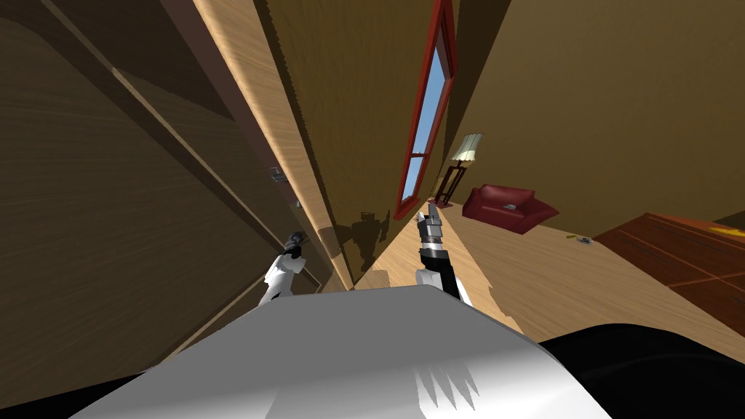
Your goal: Push the door open
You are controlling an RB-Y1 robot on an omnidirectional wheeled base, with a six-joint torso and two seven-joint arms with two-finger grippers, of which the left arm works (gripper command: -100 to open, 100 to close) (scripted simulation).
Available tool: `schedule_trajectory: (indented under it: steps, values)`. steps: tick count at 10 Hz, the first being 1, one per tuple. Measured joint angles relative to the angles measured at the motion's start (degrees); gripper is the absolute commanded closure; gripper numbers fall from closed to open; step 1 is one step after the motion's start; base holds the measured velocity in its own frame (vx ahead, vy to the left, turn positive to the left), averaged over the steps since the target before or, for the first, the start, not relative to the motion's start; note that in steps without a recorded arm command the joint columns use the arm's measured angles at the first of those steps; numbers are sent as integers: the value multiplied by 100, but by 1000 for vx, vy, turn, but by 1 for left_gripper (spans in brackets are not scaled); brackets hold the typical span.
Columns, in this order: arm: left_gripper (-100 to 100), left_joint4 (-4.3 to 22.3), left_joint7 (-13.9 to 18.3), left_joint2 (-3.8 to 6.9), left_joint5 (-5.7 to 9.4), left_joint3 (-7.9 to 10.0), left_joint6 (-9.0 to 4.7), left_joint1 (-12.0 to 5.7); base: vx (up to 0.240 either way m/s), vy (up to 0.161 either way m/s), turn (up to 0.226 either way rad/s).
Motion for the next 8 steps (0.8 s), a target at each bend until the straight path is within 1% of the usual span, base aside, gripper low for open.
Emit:
schedule_trajectory:
  steps: [1,2,3,4,5,6,7,8]
  values:
    - [100,171,17,-56,-307,310,-152,-149,-9,13,-37]
    - [100,205,-3,-68,-364,416,-211,-170,-22,33,-93]
    - [100,244,-42,-108,-493,598,-268,-210,-13,20,-58]
    - [100,23,-56,0,-2,80,-74,33,0,0,0]
    - [100,-4,-70,6,51,38,6,31,4,-6,16]
    - [100,123,-69,-57,-217,307,-92,-107,-17,26,-73]
    - [100,218,-95,-73,-351,493,-176,-173,-17,26,-75]
    - [100,41,-145,-15,9,158,-33,-1,0,0,0]
